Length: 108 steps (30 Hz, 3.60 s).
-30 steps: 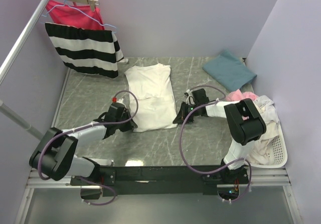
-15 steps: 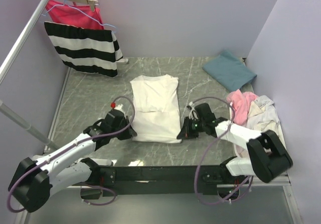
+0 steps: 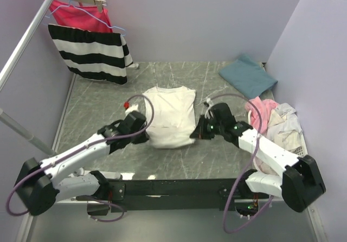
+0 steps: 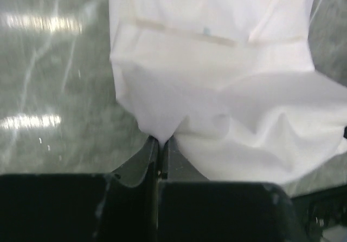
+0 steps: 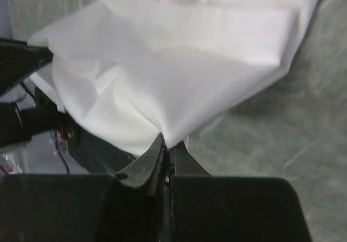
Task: Fold and stack the t-shirts
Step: Fold the long partially folded tshirt into a neat square, then smooth out wrinkles on the folded tshirt
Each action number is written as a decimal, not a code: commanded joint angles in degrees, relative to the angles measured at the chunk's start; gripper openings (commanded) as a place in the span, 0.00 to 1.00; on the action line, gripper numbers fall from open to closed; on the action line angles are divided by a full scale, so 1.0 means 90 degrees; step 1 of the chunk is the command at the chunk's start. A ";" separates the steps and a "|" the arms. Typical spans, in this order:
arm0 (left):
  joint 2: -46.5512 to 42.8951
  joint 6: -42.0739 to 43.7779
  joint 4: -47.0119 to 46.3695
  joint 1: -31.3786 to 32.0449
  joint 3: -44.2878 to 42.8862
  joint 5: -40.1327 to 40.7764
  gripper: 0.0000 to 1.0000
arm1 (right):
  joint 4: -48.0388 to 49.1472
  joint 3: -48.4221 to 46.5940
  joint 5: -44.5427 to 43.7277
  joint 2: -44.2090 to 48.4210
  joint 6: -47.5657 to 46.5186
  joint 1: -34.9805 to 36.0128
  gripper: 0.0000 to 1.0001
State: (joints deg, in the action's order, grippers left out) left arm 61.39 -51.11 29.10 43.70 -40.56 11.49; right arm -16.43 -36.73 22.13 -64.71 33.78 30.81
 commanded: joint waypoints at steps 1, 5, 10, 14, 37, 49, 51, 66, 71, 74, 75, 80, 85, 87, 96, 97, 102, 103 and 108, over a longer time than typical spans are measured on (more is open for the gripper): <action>0.0892 0.0708 -0.0342 -0.0061 -0.0981 0.1262 0.01 | 0.0145 -0.1150 -0.0360 -0.0767 -0.0549 -0.0424 0.00; 0.1917 0.1312 -0.0888 -0.0732 -0.1712 0.1000 0.01 | 0.0185 -0.2137 -0.0125 -0.1956 -0.0940 -0.0922 0.00; 0.2914 0.1753 -0.1466 -0.1476 -0.2727 0.0648 0.01 | -0.0108 -0.3795 0.0245 -0.3355 -0.1243 -0.1264 0.00; 0.4074 0.2124 -0.1759 -0.1944 -0.3646 0.0414 0.01 | -0.0401 -0.4979 0.0539 -0.4623 -0.1361 -0.1508 0.00; 0.5543 0.3042 -0.2346 -0.2834 -0.5805 0.0249 0.99 | 0.0302 -0.7022 -0.0342 -0.5613 -0.1547 -0.2086 0.58; 0.6293 0.2906 -0.2013 -0.2834 -0.6373 -0.3317 0.97 | -0.0187 -0.7540 0.0734 -0.6218 -0.1166 -0.1255 0.56; 0.6382 0.2867 -0.1974 -0.2834 -0.6402 -0.3502 0.97 | -0.0274 -0.7540 0.0783 -0.6286 -0.1136 -0.1245 0.56; 0.7153 0.2866 -0.1847 -0.2883 -0.6762 -0.3698 0.96 | -0.0723 -0.8086 0.0900 -0.7369 -0.1204 -0.1226 0.56; 0.7437 0.2954 -0.1866 -0.2942 -0.7192 -0.3523 0.96 | -0.0801 -0.8836 0.0774 -0.7926 -0.1214 -0.1362 0.56; 0.7447 0.3110 -0.1867 -0.2952 -0.7495 -0.3328 0.96 | -0.0803 -0.9257 0.0687 -0.8346 -0.1253 -0.1450 0.56; 0.7360 0.3178 -0.1876 -0.2961 -0.7515 -0.3279 0.97 | -0.0773 -0.9317 0.0686 -0.8415 -0.1234 -0.1479 0.57; 0.6580 0.3403 -0.2169 -0.2952 -0.7029 -0.3199 0.99 | -0.0763 -0.9747 0.0647 -0.8796 -0.1107 -0.1626 0.57; 0.6285 0.3531 -0.1887 -0.2942 -0.6764 -0.3911 0.98 | -0.0831 -1.0079 0.0715 -0.9099 -0.1019 -0.1694 0.57; 0.6217 0.3579 -0.1847 -0.2942 -0.6530 -0.4272 0.98 | -0.0802 -1.0079 0.0725 -0.9129 -0.1009 -0.1695 0.58; 0.6763 0.3794 -0.1906 -0.2932 -0.6255 -0.4743 0.96 | -0.0694 -0.9991 0.0734 -0.9090 -0.0999 -0.1743 0.58; 0.6812 0.3843 -0.1867 -0.2932 -0.6294 -0.4627 0.96 | -0.0694 -0.9991 0.0744 -0.9090 -0.1009 -0.1743 0.58; 0.7202 0.3960 -0.2012 -0.2942 -0.6402 -0.4275 0.97 | -0.0655 -0.9884 0.0783 -0.9051 -0.1009 -0.1782 0.58; 0.7271 0.3960 -0.2061 -0.2951 -0.6508 -0.4197 0.96 | -0.0646 -0.9874 0.0783 -0.9041 -0.1009 -0.1792 0.58; 0.7622 0.3873 -0.2489 -0.3049 -0.6753 -0.3289 0.98 | -0.0568 -0.9602 0.0764 -0.8953 -0.1038 -0.1792 0.58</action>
State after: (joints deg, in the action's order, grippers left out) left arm 128.77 -17.15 11.55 17.17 -98.04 -24.45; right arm -23.46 -124.75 29.54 -145.73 24.62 15.49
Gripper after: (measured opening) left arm 0.969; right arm 0.579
